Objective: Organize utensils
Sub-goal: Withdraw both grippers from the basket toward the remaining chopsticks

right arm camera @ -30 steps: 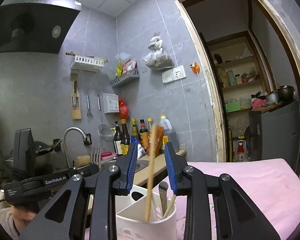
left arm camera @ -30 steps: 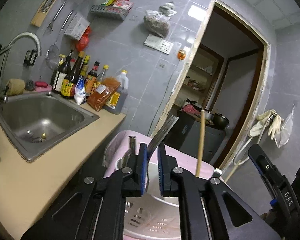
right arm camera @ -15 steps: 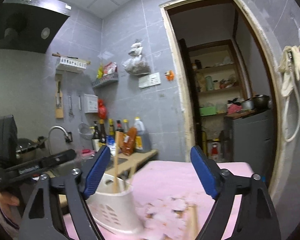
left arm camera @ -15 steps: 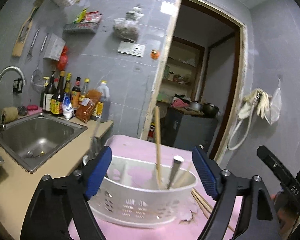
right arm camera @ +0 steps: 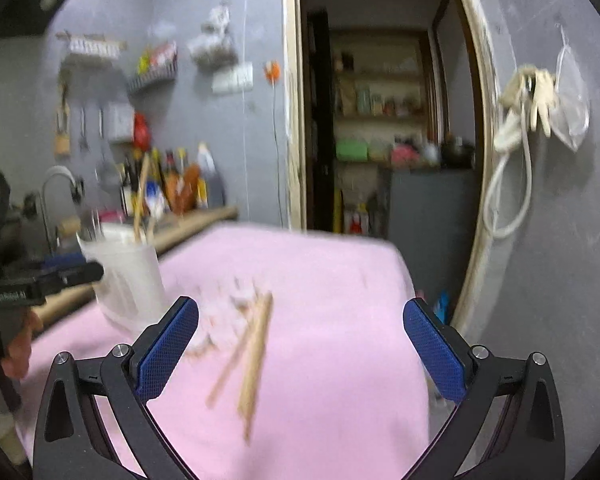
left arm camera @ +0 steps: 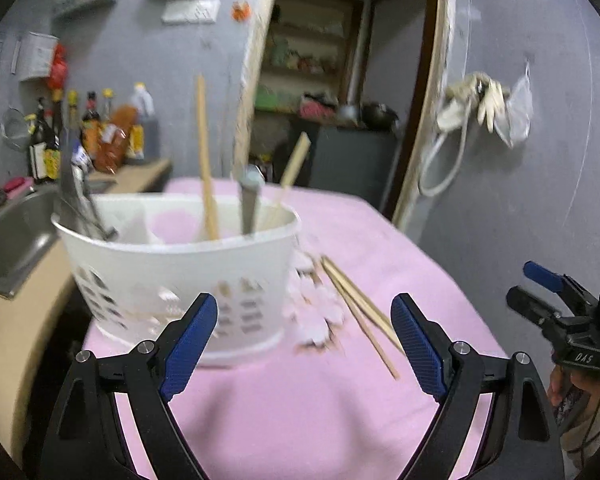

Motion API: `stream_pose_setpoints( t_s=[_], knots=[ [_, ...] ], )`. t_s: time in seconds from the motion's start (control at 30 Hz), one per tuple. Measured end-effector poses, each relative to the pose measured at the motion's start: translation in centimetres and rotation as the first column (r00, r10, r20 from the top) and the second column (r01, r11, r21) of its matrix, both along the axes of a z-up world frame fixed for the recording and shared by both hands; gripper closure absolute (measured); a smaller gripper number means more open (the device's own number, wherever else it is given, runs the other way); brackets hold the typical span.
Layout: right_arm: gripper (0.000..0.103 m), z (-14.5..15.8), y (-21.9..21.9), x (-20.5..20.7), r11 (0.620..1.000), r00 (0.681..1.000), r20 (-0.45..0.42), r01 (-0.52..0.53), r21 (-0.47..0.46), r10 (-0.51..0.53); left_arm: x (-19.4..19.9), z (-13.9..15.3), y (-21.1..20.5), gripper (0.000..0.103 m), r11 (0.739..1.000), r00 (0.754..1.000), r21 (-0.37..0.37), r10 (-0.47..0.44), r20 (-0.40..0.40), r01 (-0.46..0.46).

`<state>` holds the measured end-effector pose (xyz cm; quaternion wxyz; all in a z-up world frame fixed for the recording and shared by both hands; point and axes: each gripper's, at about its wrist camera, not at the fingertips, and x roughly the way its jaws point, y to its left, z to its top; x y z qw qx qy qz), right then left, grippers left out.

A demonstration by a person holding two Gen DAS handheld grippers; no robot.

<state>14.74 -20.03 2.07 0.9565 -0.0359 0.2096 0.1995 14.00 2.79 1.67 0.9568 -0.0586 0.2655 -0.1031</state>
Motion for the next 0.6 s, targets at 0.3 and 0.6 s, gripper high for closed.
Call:
stream_pose_setpoints(
  t_s=[0.3, 0.6],
  knots=[
    [0.036, -4.9, 0.7, 0.3, 0.993, 0.963, -0.254, -0.106, -0.058, 0.088, 2.6, -3.4, -3.4, 0.019, 0.997, 0.978, 0.03, -0.07, -0.194, 0.077],
    [0.055, -7.6, 3.4, 1.7, 0.97, 0.92, -0.376, -0.184, -0.161, 0.112, 5.8, -5.3, -5.0, 0.047, 0.987, 0.93, 0.013, -0.145, -0.338, 0.159]
  ],
)
